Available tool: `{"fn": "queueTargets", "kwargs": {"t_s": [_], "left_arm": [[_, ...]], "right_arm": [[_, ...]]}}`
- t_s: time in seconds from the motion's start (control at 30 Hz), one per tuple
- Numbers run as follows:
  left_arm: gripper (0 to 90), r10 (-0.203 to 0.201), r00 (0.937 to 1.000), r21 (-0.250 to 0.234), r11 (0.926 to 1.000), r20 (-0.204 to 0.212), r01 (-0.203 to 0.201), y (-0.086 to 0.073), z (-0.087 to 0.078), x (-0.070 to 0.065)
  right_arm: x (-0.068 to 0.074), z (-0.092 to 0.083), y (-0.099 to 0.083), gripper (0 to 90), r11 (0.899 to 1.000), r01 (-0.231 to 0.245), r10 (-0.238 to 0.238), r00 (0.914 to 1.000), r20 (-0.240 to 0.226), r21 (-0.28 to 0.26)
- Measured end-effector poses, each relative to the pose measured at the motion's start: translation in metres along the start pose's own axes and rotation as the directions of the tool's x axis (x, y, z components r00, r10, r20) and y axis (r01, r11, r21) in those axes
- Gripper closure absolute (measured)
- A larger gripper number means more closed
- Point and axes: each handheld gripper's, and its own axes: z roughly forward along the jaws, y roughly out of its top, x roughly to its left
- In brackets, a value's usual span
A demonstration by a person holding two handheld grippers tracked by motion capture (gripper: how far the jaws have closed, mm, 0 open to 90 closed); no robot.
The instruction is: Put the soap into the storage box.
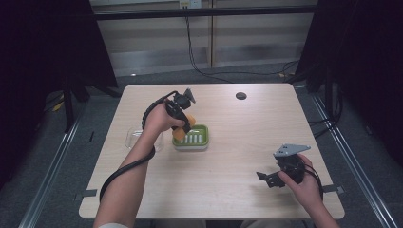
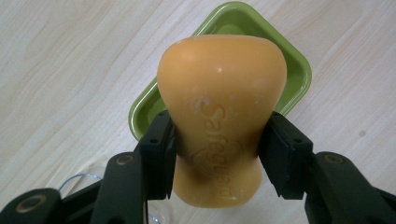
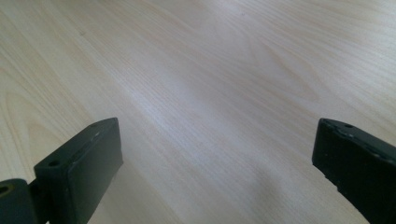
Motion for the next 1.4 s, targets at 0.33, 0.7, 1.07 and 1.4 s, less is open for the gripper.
{"fn": "queueTargets", "kwargs": {"t_s": [0.33,0.7,1.07,1.4], "left_arm": [[49.6,0.055,0.9983,0.013,0.9984,-0.019,-0.055,0.004,0.006,-0.003],[49.6,0.126,0.9914,0.022,0.9919,-0.036,-0.125,0.006,0.012,-0.004],[49.5,0.190,0.9810,0.045,0.9811,-0.038,-0.188,0.008,0.018,-0.006],[49.5,0.193,0.9808,0.034,0.9807,-0.024,-0.193,0.007,0.024,-0.006]], "right_arm": [[0.000,0.000,0.000,1.2,1.000,0.003,-0.003,1.0000,0.002,0.002],[0.000,0.000,0.000,1.2,1.000,-0.003,0.003,1.0000,-0.002,0.002],[0.000,0.000,0.000,1.2,1.000,-0.001,0.001,1.0000,0.001,0.000],[0.000,0.001,-0.001,1.3,1.000,0.000,0.000,1.0000,-0.002,0.005]]}}
